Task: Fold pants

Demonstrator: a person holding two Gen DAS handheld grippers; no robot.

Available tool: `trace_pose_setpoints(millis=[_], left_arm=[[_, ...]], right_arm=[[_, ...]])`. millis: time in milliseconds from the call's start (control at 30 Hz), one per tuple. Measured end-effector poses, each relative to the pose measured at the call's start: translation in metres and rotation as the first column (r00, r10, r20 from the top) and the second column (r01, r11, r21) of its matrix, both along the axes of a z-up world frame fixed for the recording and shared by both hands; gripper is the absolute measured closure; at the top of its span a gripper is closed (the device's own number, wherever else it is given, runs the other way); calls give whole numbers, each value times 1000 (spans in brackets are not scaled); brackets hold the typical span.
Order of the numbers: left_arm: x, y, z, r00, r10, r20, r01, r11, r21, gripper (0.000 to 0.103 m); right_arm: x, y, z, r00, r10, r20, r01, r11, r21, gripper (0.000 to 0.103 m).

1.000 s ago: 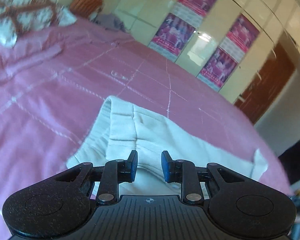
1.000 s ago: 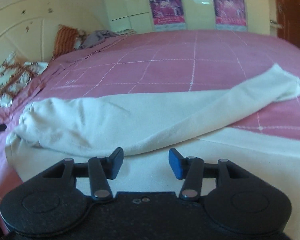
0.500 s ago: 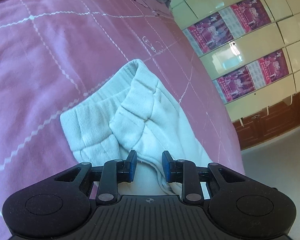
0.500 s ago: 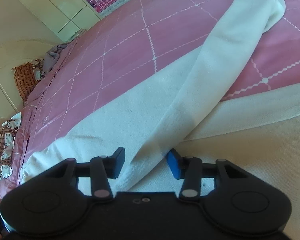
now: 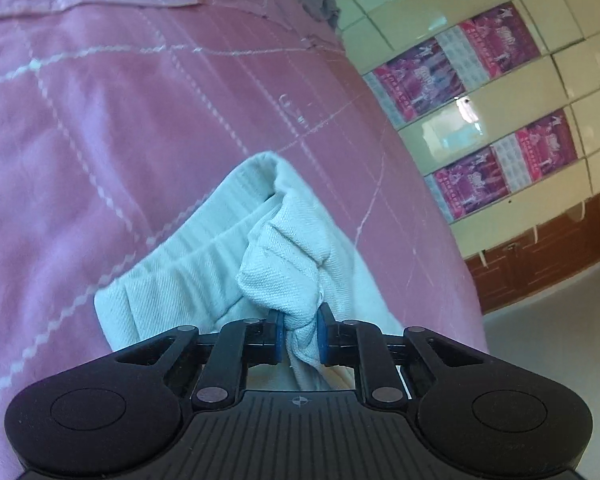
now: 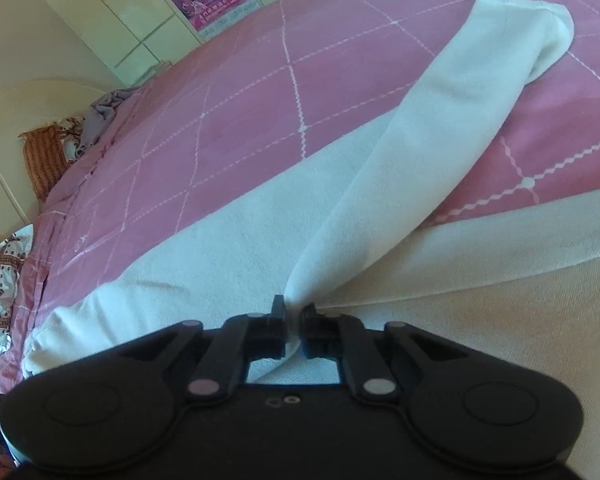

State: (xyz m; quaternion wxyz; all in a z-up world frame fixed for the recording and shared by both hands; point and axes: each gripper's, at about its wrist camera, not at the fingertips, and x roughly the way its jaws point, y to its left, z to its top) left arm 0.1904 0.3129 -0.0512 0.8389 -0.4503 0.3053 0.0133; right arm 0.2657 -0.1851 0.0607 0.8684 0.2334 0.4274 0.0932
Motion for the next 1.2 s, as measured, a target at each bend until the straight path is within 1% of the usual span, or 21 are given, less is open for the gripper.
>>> trace_pose_setpoints(millis=[67,100,200,267,333,367,467,567,633,700,767,800,833,867,900,933,967,1000,1067,1133,1200], left_arm=[[-9,7,13,999,-25,22,25,1000,16,87],[-13,11,17,999,-46,17,45,999,28,87],[-26,19,14,996,-82,-43,85,993,80,87],[-29,25,-2,990,-78,-115,88,992,86,87],[-30,27,-13,990,-72,-122,79,995,57,87],[-30,24,-12,990,-69,-124,78,994,73,87],[-27,16,2,990,-79,-120,96,985,140,87],[-35,17,19,995,-84,-60,93,982,164,87],[-42,16,32,995,-93,-40,99,973,208,87],[-46,19,30,993,-99,-58,110,965,236,87],[-40,17,14,985,-110,-136,144,951,274,87],[-38,16,6,981,-117,-156,158,946,283,87],[-39,14,4,981,-113,-155,154,946,286,87],[-41,12,6,982,-107,-154,149,944,295,87],[-43,10,11,983,-101,-153,144,941,307,87],[-45,8,15,984,-93,-155,138,940,312,86],[-50,5,21,984,-79,-159,127,939,319,84],[-56,2,29,986,-61,-157,112,933,342,84],[-72,-4,48,992,-21,-122,69,915,397,84],[-80,-11,66,997,3,-79,32,896,443,84],[-73,-24,75,997,-26,-71,56,883,466,84]], right_arm=[[-19,-4,17,997,31,77,-32,999,9,97],[-32,-5,24,993,46,107,-47,999,8,97],[-75,-4,34,984,88,155,-90,996,4,96],[-98,4,24,982,117,147,-114,993,-25,95],[-105,13,1,988,133,76,-128,990,-60,95],[-105,13,-8,992,116,55,-113,992,-49,95],[-103,8,-6,995,84,60,-83,996,-8,95],[-110,4,4,992,97,83,-96,995,-15,95],[-118,-3,15,989,93,111,-95,995,13,95],[-127,-4,23,987,93,130,-98,995,29,95],[-129,0,20,988,102,114,-106,994,27,95],[-128,4,12,989,110,94,-111,994,2,95],[-125,7,1,992,111,55,-110,994,-13,94],[-120,12,-11,995,100,14,-100,995,5,95],[-120,9,-14,996,87,17,-88,996,25,96],[-121,7,-13,996,81,21,-82,996,36,92],[-123,4,-10,997,70,27,-72,996,44,81],[-129,0,-3,998,46,47,-48,998,39,76],[-140,-10,16,994,9,109,-10,1000,9,62],[-143,-20,34,986,-26,165,32,999,-35,59],[-127,-24,45,985,-43,168,61,993,-103,56]])
